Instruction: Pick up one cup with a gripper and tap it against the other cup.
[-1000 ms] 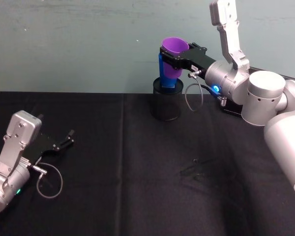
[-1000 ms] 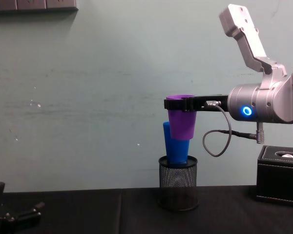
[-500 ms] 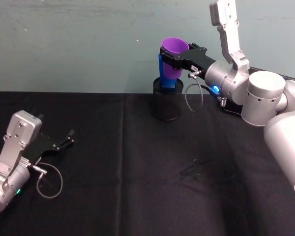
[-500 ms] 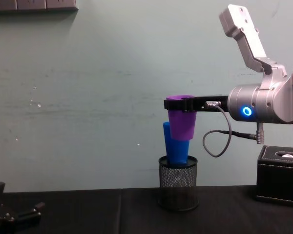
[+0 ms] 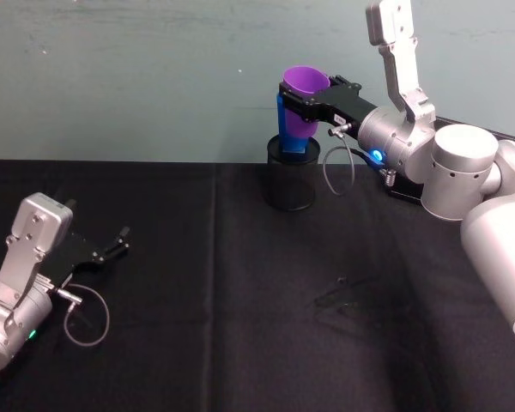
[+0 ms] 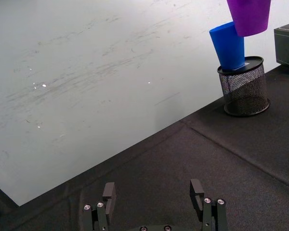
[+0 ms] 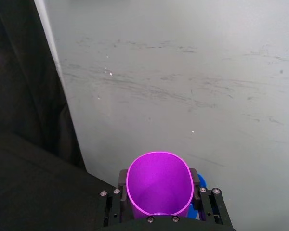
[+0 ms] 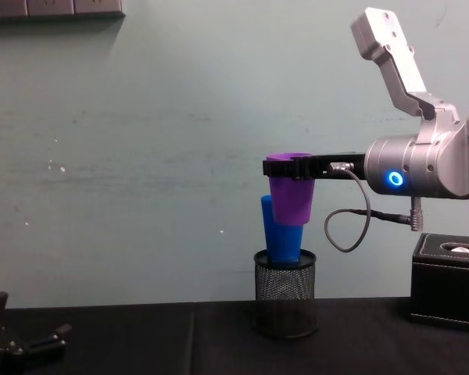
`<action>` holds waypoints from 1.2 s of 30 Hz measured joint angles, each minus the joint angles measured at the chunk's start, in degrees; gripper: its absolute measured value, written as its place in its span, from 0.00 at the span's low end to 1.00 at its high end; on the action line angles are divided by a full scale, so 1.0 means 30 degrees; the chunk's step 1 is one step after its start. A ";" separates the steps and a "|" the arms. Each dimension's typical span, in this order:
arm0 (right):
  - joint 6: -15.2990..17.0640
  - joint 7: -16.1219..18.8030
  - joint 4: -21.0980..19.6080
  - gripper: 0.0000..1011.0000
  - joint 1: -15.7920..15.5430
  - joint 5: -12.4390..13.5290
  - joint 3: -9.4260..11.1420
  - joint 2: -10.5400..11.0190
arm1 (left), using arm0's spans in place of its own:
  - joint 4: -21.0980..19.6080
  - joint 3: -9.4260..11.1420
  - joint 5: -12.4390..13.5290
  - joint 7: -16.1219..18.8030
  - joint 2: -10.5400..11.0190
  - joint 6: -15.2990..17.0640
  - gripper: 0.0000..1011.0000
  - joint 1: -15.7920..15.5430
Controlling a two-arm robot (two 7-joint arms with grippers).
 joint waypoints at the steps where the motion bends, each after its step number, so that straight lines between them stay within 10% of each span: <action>1: 0.0000 0.0001 0.0001 0.72 0.0000 0.0000 0.0000 0.0000 | 0.0000 0.0000 0.0000 0.0000 0.0000 0.0001 1.00 0.0001; 36: -0.0001 0.0003 0.0002 0.72 0.0001 0.0000 0.0000 -0.0001 | 0.0000 0.0000 0.0000 -0.0001 0.0000 0.0001 1.00 0.0000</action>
